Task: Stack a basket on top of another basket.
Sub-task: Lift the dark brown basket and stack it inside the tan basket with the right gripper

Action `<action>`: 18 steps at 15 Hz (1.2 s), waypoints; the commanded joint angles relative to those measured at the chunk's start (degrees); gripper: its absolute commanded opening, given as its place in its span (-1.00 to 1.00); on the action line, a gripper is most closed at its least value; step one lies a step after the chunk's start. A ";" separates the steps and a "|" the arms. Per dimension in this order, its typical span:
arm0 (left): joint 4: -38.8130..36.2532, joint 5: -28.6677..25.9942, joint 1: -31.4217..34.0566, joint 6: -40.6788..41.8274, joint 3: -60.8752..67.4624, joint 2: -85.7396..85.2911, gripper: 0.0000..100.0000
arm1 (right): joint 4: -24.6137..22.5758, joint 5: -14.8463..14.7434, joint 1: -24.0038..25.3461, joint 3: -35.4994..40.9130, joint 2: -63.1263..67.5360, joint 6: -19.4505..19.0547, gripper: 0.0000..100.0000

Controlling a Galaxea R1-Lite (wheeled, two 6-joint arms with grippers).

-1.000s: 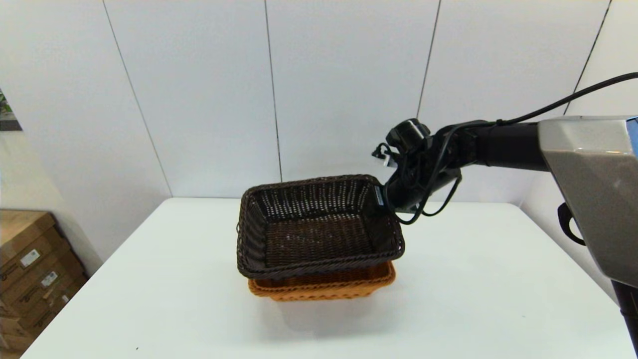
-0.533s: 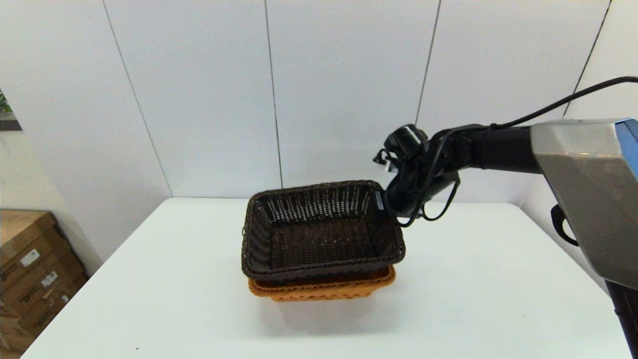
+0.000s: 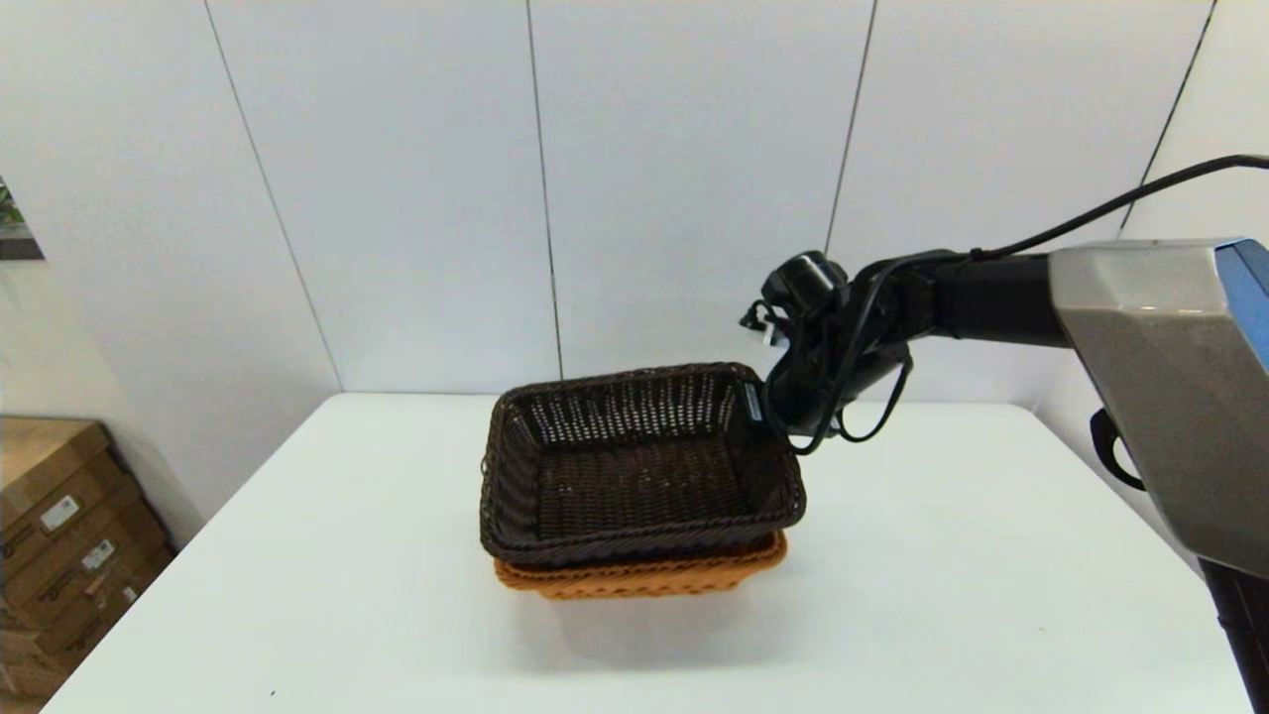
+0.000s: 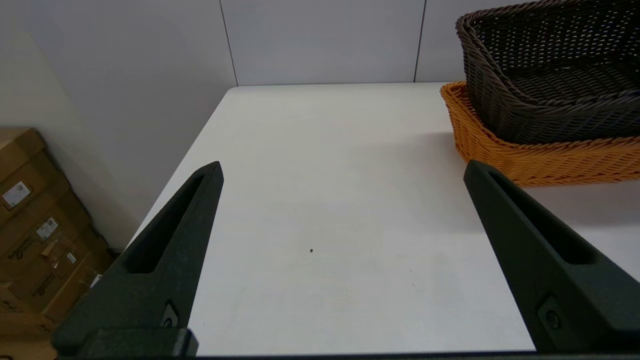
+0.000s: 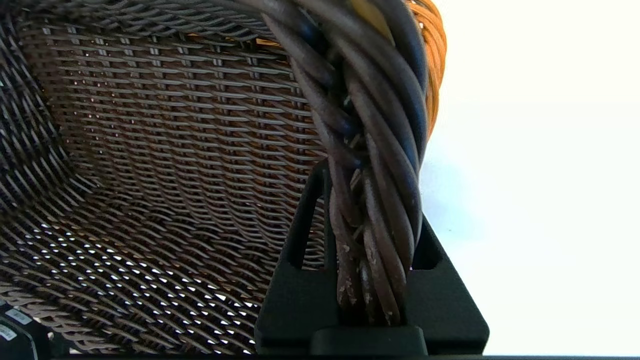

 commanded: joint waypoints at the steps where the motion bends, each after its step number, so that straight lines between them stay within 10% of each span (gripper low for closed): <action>1: 0.00 -0.02 0.02 0.02 0.09 -0.11 1.00 | 0.14 0.04 0.10 -0.03 0.70 0.08 -1.00; 18: 0.00 -0.02 0.02 0.02 0.09 -0.11 1.00 | 0.05 0.13 0.10 -0.03 1.58 -0.10 -1.00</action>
